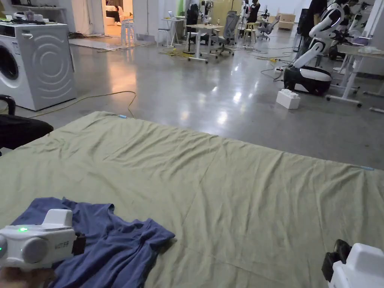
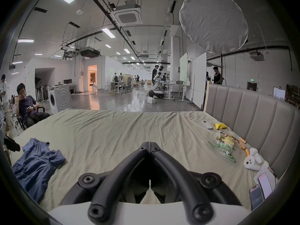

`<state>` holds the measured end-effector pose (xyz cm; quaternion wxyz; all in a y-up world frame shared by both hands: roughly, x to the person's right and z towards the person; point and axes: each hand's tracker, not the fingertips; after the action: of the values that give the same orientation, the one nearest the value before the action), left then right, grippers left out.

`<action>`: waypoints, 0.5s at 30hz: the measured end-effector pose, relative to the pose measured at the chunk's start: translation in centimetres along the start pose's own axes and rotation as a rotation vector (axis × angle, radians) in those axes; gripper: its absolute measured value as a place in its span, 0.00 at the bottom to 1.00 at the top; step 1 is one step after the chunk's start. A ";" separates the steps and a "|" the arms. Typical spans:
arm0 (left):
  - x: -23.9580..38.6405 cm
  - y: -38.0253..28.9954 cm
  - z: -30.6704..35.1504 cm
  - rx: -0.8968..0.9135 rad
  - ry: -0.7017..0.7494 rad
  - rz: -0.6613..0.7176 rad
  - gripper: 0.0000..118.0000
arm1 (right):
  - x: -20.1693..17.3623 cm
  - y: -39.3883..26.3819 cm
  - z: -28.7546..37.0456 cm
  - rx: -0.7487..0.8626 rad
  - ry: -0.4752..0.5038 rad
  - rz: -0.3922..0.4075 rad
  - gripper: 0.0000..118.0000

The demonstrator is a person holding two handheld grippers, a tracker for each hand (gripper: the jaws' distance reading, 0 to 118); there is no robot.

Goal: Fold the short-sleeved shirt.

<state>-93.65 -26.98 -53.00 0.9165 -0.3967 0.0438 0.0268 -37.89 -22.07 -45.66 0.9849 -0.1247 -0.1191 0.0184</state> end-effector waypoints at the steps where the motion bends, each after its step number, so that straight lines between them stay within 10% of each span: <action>1: -0.8 -0.3 -0.7 -0.012 0.021 -0.006 0.32 | -0.1 -0.1 -0.1 -0.005 0.004 0.001 0.00; 5: -2.8 -1.5 -3.5 -0.119 -0.009 -0.032 0.84 | -0.9 -0.6 -0.6 -0.026 0.010 0.018 0.00; 15: -0.4 -5.4 -9.8 -0.272 0.006 -0.148 0.80 | -1.2 -2.6 -1.3 -0.084 -0.005 0.063 0.00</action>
<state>-94.16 -37.82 -55.73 0.8537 -0.5194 0.0132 -0.0363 -38.75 -24.98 -46.57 0.9774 -0.1694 -0.1183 0.0447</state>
